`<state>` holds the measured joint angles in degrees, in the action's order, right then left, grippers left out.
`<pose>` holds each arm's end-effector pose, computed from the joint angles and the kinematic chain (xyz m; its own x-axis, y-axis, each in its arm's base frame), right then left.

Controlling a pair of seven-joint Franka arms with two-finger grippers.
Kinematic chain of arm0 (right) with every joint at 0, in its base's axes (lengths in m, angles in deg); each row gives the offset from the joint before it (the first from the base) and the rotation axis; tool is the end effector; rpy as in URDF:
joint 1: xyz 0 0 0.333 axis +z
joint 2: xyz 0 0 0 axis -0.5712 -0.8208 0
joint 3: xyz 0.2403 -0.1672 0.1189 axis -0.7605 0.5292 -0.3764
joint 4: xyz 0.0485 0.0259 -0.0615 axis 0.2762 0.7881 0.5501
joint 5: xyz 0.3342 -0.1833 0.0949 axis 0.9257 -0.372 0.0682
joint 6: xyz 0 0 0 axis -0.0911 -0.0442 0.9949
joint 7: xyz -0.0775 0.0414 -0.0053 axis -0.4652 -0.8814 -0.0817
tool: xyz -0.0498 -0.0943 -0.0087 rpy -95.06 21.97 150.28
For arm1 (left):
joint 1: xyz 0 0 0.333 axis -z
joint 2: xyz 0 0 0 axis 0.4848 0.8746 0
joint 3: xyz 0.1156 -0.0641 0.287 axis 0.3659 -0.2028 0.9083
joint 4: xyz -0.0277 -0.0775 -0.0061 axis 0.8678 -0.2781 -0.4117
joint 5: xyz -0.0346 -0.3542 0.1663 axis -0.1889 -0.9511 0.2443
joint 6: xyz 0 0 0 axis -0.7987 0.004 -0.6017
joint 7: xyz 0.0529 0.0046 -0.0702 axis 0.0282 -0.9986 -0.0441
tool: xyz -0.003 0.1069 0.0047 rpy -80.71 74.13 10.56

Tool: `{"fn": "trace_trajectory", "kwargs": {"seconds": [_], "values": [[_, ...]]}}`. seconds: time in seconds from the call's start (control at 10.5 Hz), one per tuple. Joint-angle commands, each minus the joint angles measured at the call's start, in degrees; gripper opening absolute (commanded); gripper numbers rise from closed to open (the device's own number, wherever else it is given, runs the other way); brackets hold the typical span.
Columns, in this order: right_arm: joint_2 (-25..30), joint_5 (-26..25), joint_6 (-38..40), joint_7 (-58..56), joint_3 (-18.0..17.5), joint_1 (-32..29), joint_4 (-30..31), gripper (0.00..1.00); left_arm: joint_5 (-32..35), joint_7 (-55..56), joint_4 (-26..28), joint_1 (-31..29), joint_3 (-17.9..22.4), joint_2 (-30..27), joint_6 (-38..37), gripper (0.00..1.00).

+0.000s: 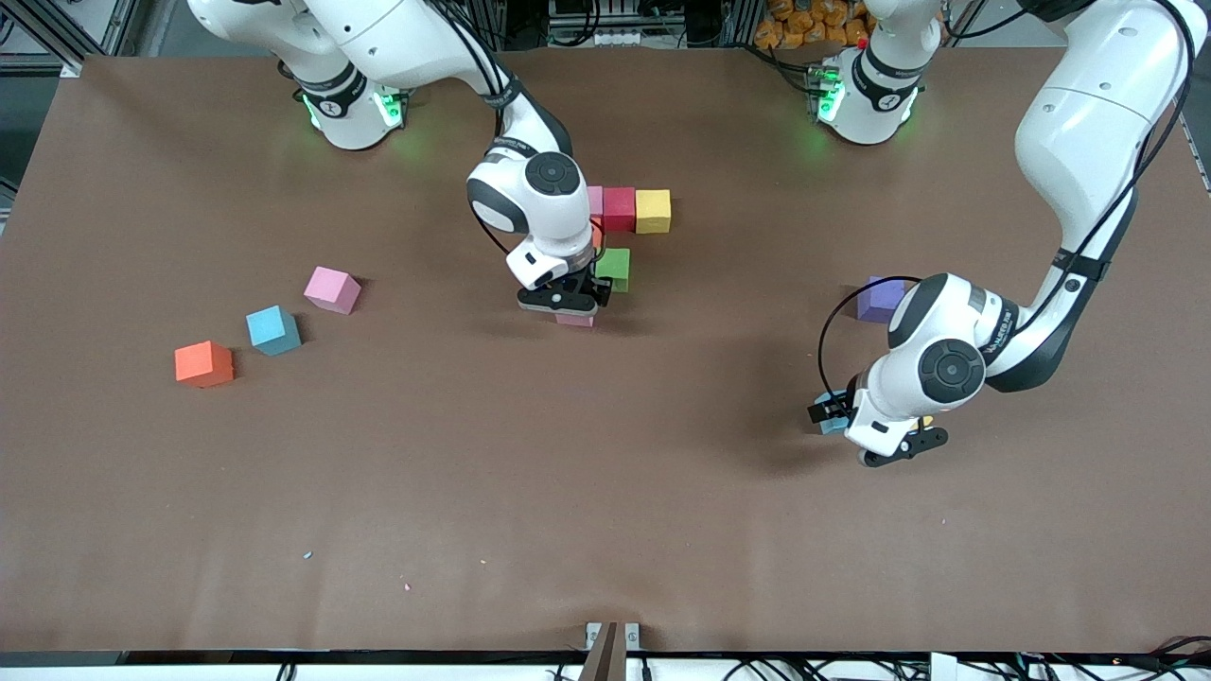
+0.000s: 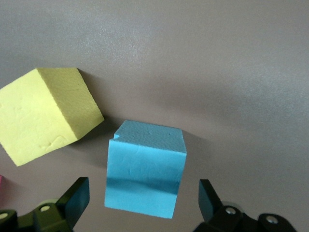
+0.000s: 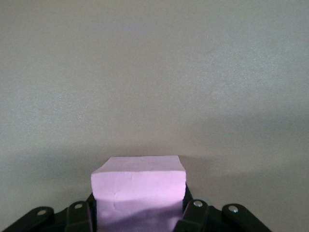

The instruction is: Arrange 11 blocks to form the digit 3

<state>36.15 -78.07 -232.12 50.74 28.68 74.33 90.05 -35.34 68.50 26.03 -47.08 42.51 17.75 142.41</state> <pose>0.4228 0.4610 0.1996 0.9789 -0.1596 0.1274 -0.1565 -0.9871 -0.0338 0.6473 -0.1524 0.2280 0.9483 0.3005 -0.1022 0.2967 -0.9536 -0.0511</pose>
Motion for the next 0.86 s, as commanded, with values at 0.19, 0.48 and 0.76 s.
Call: {"fn": "trace_trajectory", "kwargs": {"seconds": [0.19, 0.48, 0.76], "values": [[1.2, -1.6, -0.6, 2.2, -1.1, -0.6, 1.8, 0.0, 1.2, 0.1, -1.6, 1.0, 0.6, 1.3, -0.2, 1.0], [0.9, -1.6, -0.7, 2.3, -1.3, -0.6, 1.8, 0.07, 1.3, 0.1, -1.6, 0.9, 0.7, 1.5, 0.0, 1.0], [0.9, -1.8, -0.7, 2.2, -1.3, -0.6, 1.8, 0.47, 1.4, 0.1, -1.7, 0.9, 0.9, 1.6, 0.0, 1.0]]}}
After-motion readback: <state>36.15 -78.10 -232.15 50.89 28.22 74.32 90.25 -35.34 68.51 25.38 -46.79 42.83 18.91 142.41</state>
